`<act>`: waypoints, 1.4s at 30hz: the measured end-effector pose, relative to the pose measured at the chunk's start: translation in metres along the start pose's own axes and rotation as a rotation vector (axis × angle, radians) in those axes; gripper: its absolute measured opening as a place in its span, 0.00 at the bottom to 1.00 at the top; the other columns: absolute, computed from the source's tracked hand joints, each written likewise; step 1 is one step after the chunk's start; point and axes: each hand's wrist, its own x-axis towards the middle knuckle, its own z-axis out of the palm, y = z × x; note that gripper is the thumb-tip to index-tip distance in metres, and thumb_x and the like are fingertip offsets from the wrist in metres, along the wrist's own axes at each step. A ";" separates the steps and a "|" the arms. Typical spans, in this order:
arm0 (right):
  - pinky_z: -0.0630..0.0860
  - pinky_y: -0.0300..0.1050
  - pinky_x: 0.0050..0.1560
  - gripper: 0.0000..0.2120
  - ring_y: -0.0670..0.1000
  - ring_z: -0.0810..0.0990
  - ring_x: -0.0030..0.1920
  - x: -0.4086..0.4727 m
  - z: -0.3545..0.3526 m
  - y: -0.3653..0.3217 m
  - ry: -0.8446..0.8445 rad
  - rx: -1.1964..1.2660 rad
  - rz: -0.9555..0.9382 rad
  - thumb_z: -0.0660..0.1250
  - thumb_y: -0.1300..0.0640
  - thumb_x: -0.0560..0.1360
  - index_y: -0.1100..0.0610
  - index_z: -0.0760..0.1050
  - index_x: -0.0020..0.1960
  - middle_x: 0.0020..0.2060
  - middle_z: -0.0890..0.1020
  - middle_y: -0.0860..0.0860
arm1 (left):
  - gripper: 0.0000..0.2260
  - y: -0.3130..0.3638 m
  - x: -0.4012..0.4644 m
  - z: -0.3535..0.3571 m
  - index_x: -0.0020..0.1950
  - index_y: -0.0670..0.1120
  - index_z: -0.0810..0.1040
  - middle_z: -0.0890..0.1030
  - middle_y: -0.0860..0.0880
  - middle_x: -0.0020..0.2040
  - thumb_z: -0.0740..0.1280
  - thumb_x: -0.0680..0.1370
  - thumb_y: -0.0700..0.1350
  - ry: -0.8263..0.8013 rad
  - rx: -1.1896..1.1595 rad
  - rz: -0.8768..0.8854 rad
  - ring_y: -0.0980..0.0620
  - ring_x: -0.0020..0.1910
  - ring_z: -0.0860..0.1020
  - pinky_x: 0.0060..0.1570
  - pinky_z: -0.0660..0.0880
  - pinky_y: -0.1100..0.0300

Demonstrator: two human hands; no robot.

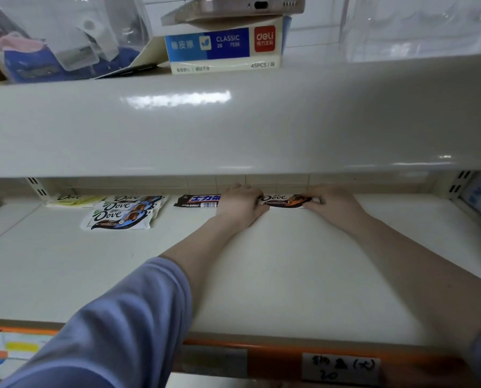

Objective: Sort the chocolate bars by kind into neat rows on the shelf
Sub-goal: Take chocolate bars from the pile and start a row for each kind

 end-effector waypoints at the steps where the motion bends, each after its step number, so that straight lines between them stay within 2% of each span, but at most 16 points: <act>1: 0.66 0.42 0.36 0.12 0.49 0.75 0.39 -0.001 0.002 0.001 0.007 -0.007 0.003 0.65 0.58 0.72 0.45 0.80 0.51 0.30 0.75 0.43 | 0.15 0.001 -0.001 0.000 0.57 0.48 0.77 0.80 0.47 0.52 0.63 0.76 0.54 0.016 0.010 -0.005 0.44 0.56 0.73 0.51 0.65 0.58; 4: 0.69 0.45 0.39 0.08 0.54 0.76 0.41 -0.006 0.005 -0.001 0.007 -0.040 0.041 0.63 0.56 0.74 0.50 0.79 0.50 0.33 0.76 0.48 | 0.16 0.006 -0.007 -0.002 0.56 0.47 0.78 0.79 0.46 0.53 0.62 0.76 0.56 0.039 0.035 -0.038 0.43 0.57 0.72 0.52 0.66 0.57; 6: 0.70 0.47 0.42 0.10 0.56 0.76 0.45 -0.011 0.005 -0.009 0.023 -0.067 0.055 0.62 0.56 0.75 0.51 0.78 0.54 0.42 0.80 0.52 | 0.18 0.013 -0.018 -0.008 0.57 0.46 0.77 0.78 0.45 0.56 0.61 0.76 0.57 0.037 0.054 -0.092 0.42 0.58 0.72 0.53 0.68 0.55; 10: 0.69 0.48 0.48 0.14 0.59 0.74 0.54 -0.032 0.000 -0.041 0.045 -0.160 0.094 0.61 0.55 0.75 0.55 0.75 0.60 0.54 0.78 0.57 | 0.18 0.017 -0.060 -0.031 0.63 0.45 0.71 0.75 0.45 0.61 0.59 0.77 0.54 0.070 0.108 -0.204 0.44 0.62 0.69 0.57 0.65 0.55; 14: 0.68 0.49 0.52 0.15 0.59 0.73 0.57 -0.063 0.012 -0.095 -0.014 -0.260 0.120 0.60 0.52 0.76 0.60 0.74 0.57 0.56 0.77 0.58 | 0.25 -0.006 -0.118 -0.054 0.70 0.45 0.64 0.70 0.46 0.68 0.57 0.78 0.57 0.092 0.169 -0.329 0.44 0.69 0.63 0.64 0.61 0.53; 16: 0.68 0.49 0.56 0.17 0.58 0.71 0.59 -0.076 0.028 -0.133 -0.052 -0.274 0.125 0.58 0.50 0.76 0.59 0.72 0.60 0.57 0.75 0.57 | 0.26 -0.028 -0.148 -0.065 0.71 0.45 0.63 0.69 0.45 0.69 0.57 0.78 0.58 0.105 0.170 -0.393 0.44 0.70 0.63 0.64 0.61 0.53; 25: 0.63 0.49 0.62 0.21 0.56 0.67 0.63 -0.093 0.151 -0.340 -0.035 -0.169 0.000 0.58 0.48 0.76 0.56 0.66 0.66 0.60 0.73 0.55 | 0.27 -0.187 -0.293 -0.122 0.71 0.46 0.63 0.70 0.45 0.67 0.59 0.76 0.58 0.139 0.150 -0.561 0.44 0.69 0.64 0.65 0.62 0.52; 31: 0.63 0.48 0.64 0.24 0.55 0.67 0.64 -0.081 0.223 -0.464 -0.068 -0.080 -0.134 0.59 0.47 0.76 0.55 0.64 0.69 0.62 0.72 0.54 | 0.26 -0.301 -0.379 -0.166 0.70 0.45 0.65 0.70 0.44 0.67 0.59 0.76 0.58 0.165 0.160 -0.737 0.42 0.68 0.65 0.64 0.63 0.50; 36: 0.65 0.50 0.62 0.22 0.57 0.69 0.62 -0.051 0.265 -0.539 -0.082 -0.081 -0.199 0.62 0.49 0.75 0.57 0.68 0.65 0.59 0.75 0.57 | 0.31 -0.380 -0.417 -0.192 0.72 0.46 0.61 0.69 0.44 0.68 0.57 0.76 0.63 0.201 0.212 -0.837 0.43 0.69 0.65 0.64 0.62 0.52; 42: 0.65 0.50 0.62 0.22 0.57 0.69 0.62 0.001 0.311 -0.598 -0.091 -0.101 -0.214 0.61 0.49 0.76 0.58 0.68 0.66 0.60 0.74 0.58 | 0.34 -0.475 -0.419 -0.198 0.72 0.43 0.62 0.69 0.40 0.68 0.54 0.75 0.66 0.228 0.195 -0.898 0.40 0.70 0.63 0.67 0.60 0.49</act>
